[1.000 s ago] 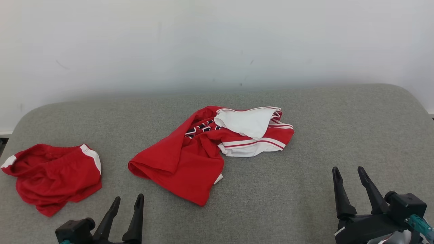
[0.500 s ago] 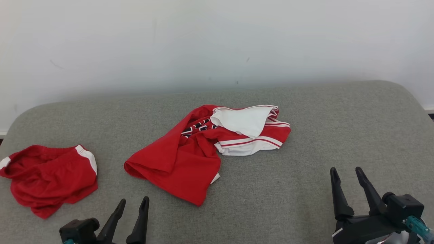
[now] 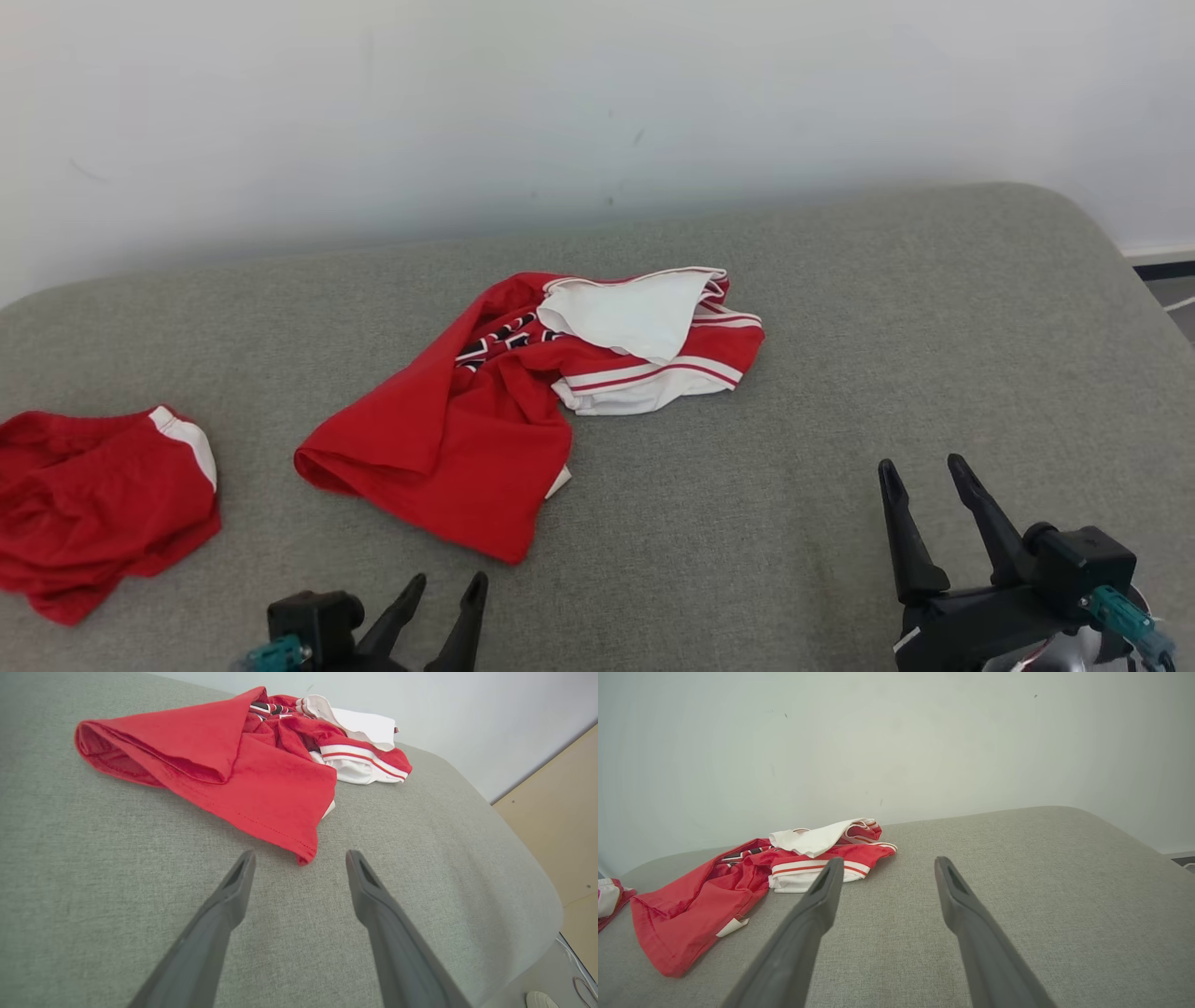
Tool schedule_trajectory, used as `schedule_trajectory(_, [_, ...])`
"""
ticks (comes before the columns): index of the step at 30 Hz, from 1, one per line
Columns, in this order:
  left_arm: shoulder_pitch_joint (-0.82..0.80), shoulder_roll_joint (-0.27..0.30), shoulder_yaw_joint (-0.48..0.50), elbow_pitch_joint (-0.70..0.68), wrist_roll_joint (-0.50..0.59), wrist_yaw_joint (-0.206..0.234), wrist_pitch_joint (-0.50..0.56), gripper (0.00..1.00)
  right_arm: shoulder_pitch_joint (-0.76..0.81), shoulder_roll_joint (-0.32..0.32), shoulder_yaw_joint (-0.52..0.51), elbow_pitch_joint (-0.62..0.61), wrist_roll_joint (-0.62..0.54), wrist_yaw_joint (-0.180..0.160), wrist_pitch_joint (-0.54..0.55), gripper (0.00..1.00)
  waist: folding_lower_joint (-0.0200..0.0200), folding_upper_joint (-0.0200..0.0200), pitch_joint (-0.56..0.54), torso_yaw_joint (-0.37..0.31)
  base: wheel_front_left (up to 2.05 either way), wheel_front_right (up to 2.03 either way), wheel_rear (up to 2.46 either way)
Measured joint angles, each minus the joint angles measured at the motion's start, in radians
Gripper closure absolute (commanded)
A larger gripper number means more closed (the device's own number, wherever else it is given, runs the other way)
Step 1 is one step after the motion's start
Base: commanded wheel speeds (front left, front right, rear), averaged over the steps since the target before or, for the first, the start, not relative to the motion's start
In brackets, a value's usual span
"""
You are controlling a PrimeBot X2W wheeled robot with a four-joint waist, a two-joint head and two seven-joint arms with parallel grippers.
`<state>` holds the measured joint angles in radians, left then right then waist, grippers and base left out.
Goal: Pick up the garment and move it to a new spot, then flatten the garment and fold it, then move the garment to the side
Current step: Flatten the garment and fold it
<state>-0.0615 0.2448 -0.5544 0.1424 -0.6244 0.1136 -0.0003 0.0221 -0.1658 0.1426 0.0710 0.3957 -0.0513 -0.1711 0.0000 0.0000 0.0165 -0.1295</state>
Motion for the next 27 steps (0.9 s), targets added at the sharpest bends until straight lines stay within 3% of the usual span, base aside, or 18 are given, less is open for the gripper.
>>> schedule_trajectory(7, [-0.072,-0.034,-0.024,0.084,0.003,-0.009,0.044,0.00,-0.038,-0.004,0.019,0.015,-0.003,0.021,0.024,0.00,0.0000,0.0000,0.035,-0.045,0.00,0.00,0.00])
schedule_trajectory(11, [-0.114,-0.060,-0.042,0.134,0.003,-0.016,0.072,0.00,-0.091,-0.002,0.035,0.078,0.018,0.052,0.075,0.00,0.0000,0.0001,0.063,-0.063,0.00,0.00,0.00])
schedule_trajectory(14, [-0.164,-0.088,-0.055,0.170,0.003,-0.027,0.091,0.00,-0.157,0.011,0.030,0.142,0.051,0.057,0.116,0.00,0.0000,0.0000,0.087,-0.066,0.00,0.00,0.00])
schedule_trajectory(23, [-0.273,-0.145,-0.072,0.265,0.023,-0.035,0.111,0.00,-0.406,0.062,0.076,0.325,0.076,0.069,0.246,0.00,0.0001,0.0000,0.140,-0.014,0.00,0.00,0.00])
schedule_trajectory(27, [-0.308,-0.157,-0.080,0.292,0.027,-0.044,0.114,0.00,-0.473,0.068,0.062,0.405,0.080,0.051,0.287,0.00,0.0001,0.0000,0.160,0.025,0.00,0.00,0.00])
